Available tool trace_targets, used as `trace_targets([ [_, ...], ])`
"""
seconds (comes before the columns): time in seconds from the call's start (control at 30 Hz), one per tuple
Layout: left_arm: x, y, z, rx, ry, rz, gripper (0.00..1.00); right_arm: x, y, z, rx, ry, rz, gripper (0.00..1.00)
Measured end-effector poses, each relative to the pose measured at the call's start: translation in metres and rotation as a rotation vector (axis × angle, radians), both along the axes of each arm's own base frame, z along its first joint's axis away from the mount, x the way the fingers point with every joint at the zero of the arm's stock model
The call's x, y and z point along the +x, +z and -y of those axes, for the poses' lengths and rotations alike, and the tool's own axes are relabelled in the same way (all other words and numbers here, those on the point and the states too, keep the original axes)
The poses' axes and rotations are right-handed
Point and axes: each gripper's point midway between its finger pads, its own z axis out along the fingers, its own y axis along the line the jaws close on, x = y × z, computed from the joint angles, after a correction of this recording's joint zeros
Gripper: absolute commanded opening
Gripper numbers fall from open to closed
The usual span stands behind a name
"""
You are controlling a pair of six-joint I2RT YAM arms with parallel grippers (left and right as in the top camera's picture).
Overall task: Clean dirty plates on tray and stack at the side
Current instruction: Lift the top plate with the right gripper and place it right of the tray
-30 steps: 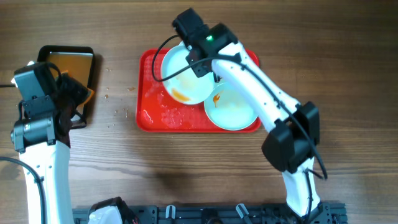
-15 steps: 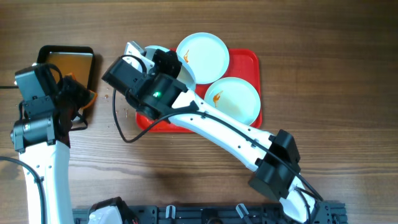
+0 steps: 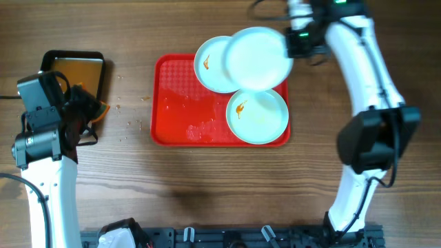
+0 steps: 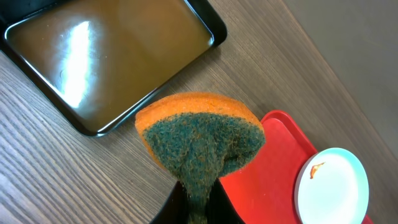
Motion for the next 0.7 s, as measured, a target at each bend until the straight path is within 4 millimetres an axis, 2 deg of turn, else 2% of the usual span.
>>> trace_targets([
  [0.03,0.0,0.0,0.0,-0.001,-0.001,0.0,0.04,0.002,0.0,0.023,0.013,-0.038,-0.001,0.04],
  [0.1,0.0,0.0,0.0,-0.002,-0.001,0.0,0.04,0.002,-0.002,0.081,0.028,-0.141,-0.006,0.04],
  [0.2,0.0,0.0,0.0,-0.001,-0.002,0.0,0.04,-0.011,-0.028,0.156,0.038,-0.3,-0.035,0.04],
  [0.23,0.0,0.0,0.0,-0.001,-0.001,0.0,0.04,-0.016,-0.041,0.171,0.041,-0.34,-0.046,0.04],
  [0.3,0.0,-0.001,0.0,-0.002,-0.001,-0.003,0.04,-0.017,-0.064,0.189,0.024,-0.411,-0.045,0.04],
  [0.37,0.0,0.0,0.0,-0.002,-0.001,-0.002,0.04,-0.022,-0.089,0.193,0.009,-0.464,-0.065,0.07],
  [0.4,0.0,0.0,0.0,-0.002,-0.001,-0.001,0.04,-0.024,-0.095,0.193,0.01,-0.479,-0.072,0.25],
  [0.43,0.0,0.0,0.0,-0.002,-0.001,-0.002,0.04,-0.026,-0.1,0.193,0.009,-0.498,-0.078,0.99],
  [0.53,0.0,0.0,0.0,-0.002,-0.001,-0.001,0.04,-0.029,-0.102,0.192,0.023,-0.535,-0.099,0.99],
  [0.6,0.0,0.0,0.0,-0.002,-0.001,-0.001,0.04,-0.031,-0.1,0.177,0.102,-0.52,-0.119,1.0],
  [0.63,0.0,0.0,0.0,-0.002,-0.001,-0.001,0.04,-0.031,-0.093,0.154,0.231,-0.483,-0.134,0.99],
  [0.7,0.0,0.0,0.0,-0.002,-0.001,-0.001,0.04,-0.032,-0.082,0.127,0.361,-0.433,-0.159,1.0],
])
